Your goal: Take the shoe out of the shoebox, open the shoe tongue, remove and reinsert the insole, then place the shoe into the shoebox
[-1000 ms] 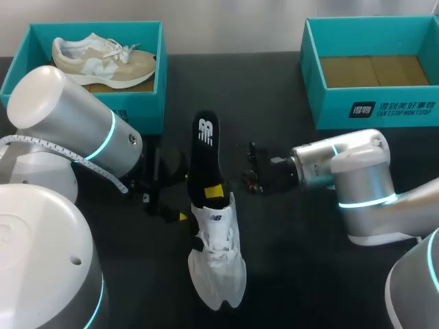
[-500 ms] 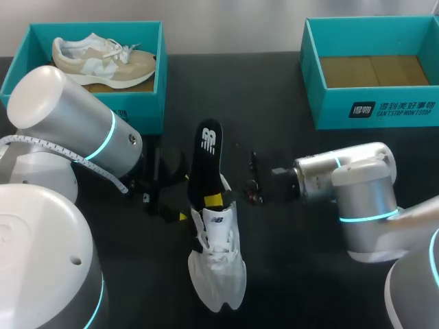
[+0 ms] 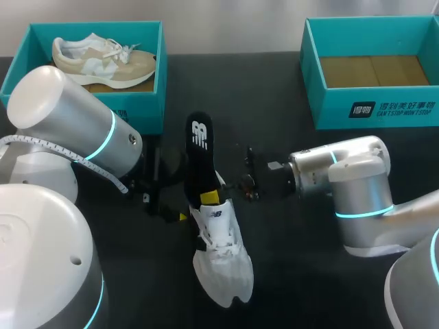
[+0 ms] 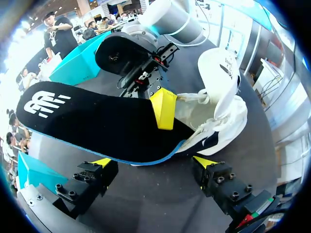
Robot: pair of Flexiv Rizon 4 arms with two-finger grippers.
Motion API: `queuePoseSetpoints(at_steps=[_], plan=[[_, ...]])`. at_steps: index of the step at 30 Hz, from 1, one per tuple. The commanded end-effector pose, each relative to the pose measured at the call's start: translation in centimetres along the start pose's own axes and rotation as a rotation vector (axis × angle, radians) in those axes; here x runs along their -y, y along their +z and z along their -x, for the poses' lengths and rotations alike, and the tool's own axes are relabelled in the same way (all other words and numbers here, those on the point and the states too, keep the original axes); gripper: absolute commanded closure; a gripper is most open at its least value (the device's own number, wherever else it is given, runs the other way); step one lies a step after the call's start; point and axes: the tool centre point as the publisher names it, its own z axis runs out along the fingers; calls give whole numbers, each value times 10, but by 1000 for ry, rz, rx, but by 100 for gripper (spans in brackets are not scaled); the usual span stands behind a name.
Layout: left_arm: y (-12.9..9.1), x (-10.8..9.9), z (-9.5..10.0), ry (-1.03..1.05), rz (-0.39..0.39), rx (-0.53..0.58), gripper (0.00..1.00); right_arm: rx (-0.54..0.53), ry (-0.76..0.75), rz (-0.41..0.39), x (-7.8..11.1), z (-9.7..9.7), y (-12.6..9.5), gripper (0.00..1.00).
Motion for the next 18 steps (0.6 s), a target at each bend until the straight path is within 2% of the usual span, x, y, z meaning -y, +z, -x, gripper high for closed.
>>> queuePoseSetpoints(at_steps=[1,12,18], plan=[[-1,0,0,0,1,-1,0,-5,-9,-9,-3,2,1,71],[-1,0,0,0,1,-1,0,-15,-48,-22,-11,-6,0,64],[-1,0,0,0,1,-1,0,-16,-63,-43,-19,-6,-1,63]])
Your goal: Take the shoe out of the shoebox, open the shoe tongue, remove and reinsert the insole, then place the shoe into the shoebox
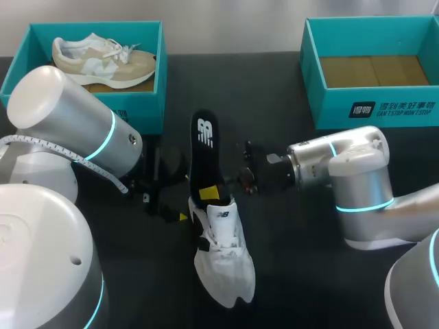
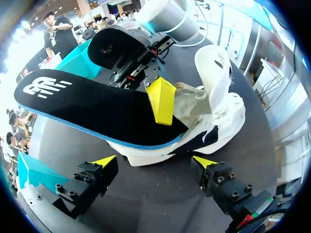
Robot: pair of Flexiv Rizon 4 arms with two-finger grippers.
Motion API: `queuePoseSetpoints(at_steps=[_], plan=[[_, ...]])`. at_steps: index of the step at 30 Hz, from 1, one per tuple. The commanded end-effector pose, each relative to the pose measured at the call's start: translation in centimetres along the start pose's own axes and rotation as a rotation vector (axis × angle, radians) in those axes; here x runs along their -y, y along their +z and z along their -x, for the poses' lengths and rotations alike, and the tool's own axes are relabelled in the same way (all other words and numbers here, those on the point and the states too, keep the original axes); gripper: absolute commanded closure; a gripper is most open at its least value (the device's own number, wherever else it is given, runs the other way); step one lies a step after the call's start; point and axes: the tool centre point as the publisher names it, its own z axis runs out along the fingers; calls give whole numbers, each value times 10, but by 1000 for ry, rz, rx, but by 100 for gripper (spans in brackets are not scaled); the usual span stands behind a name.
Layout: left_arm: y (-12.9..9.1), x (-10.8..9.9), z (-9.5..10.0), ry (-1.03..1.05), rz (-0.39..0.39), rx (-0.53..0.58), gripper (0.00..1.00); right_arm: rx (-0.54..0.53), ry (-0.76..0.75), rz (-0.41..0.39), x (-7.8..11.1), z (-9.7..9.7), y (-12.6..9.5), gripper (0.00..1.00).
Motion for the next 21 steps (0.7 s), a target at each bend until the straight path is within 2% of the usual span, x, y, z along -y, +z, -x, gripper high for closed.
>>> queuePoseSetpoints(at_steps=[1,9,16,18,20,21], plan=[[-1,0,0,0,1,-1,0,-1,-3,-22,-7,0,-1,63],[-1,0,0,0,1,-1,0,-10,-17,-40,-14,1,-2,60],[-1,0,0,0,1,-1,0,-18,-23,-52,-20,4,-2,65],[-1,0,0,0,1,-1,0,-19,-21,-51,-20,4,-2,75],[-1,0,0,0,1,-1,0,-20,-20,-51,-20,4,-2,100],[-1,0,0,0,1,-1,0,-20,-18,-50,-20,4,-2,100]])
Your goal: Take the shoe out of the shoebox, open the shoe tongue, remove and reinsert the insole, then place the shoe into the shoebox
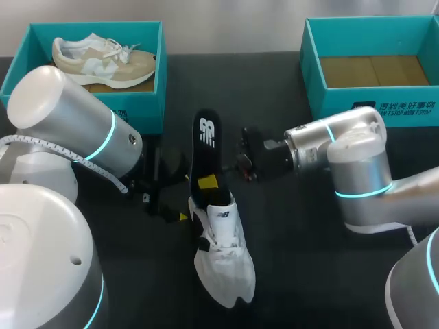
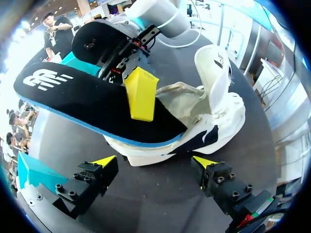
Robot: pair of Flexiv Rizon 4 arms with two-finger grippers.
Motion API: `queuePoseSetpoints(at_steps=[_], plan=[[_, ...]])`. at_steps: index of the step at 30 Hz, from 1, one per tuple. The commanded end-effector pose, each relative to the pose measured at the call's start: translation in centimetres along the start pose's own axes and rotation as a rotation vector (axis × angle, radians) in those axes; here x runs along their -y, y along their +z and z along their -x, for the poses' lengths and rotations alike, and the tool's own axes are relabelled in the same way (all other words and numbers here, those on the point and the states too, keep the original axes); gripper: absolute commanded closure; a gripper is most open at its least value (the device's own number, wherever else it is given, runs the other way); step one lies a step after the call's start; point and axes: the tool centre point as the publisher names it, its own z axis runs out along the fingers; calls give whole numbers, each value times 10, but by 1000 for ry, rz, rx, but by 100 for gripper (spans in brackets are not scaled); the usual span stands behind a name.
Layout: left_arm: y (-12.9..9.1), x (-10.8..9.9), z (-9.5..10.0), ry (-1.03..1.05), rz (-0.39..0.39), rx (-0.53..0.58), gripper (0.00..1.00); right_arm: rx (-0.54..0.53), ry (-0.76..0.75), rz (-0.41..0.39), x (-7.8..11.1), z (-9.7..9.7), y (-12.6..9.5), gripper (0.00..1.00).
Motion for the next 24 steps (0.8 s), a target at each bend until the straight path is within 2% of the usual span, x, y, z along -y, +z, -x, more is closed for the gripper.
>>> queuePoseSetpoints(at_steps=[1,10,18,24], plan=[[-1,0,0,0,1,-1,0,-3,5,-2,0,1,1,100],[-1,0,0,0,1,-1,0,24,83,-9,18,1,3,100],[-1,0,0,0,1,-1,0,61,158,-73,34,-5,8,100],[-1,0,0,0,1,-1,0,61,164,-84,38,-10,10,100]])
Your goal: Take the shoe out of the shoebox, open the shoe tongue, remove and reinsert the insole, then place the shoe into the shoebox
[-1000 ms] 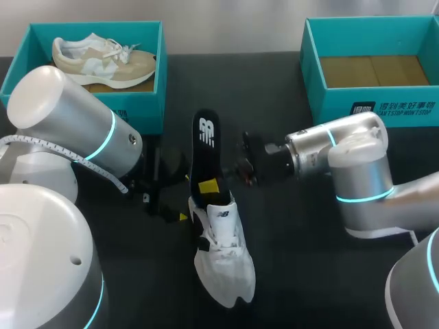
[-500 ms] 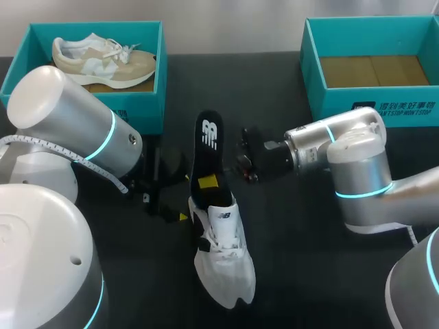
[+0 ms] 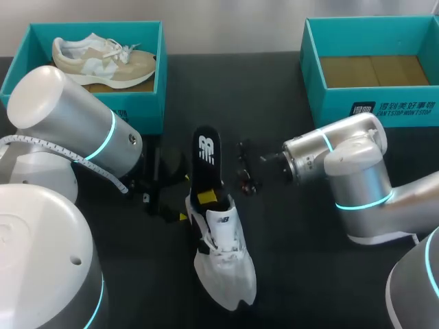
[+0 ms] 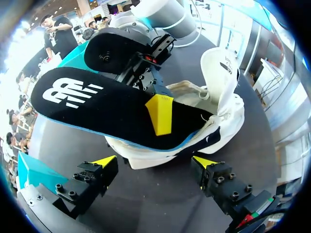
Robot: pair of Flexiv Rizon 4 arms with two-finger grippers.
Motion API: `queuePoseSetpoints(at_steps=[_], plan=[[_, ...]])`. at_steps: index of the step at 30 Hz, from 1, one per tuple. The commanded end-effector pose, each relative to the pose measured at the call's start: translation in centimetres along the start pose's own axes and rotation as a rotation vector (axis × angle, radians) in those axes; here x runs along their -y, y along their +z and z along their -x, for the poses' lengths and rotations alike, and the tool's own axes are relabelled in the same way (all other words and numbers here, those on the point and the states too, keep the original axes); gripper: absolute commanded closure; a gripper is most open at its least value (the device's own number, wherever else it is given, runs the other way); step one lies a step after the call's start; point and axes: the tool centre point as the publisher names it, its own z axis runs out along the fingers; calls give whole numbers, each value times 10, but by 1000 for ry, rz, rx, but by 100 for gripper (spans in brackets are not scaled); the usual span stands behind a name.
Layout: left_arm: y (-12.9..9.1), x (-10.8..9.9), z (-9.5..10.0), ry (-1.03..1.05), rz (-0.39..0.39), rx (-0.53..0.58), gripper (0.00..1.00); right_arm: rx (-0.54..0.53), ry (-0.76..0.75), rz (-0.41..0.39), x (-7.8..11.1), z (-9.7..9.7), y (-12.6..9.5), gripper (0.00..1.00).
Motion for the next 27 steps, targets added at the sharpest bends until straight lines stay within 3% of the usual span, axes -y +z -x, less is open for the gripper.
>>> queuePoseSetpoints(at_steps=[1,10,19,27], plan=[[-1,0,0,0,1,-1,0,12,2,-7,2,-4,2,100],[-1,0,0,0,1,-1,0,79,46,-42,8,-1,4,100],[-1,0,0,0,1,-1,0,34,81,-70,21,-7,4,100],[-1,0,0,0,1,-1,0,74,113,-80,24,-5,6,100]])
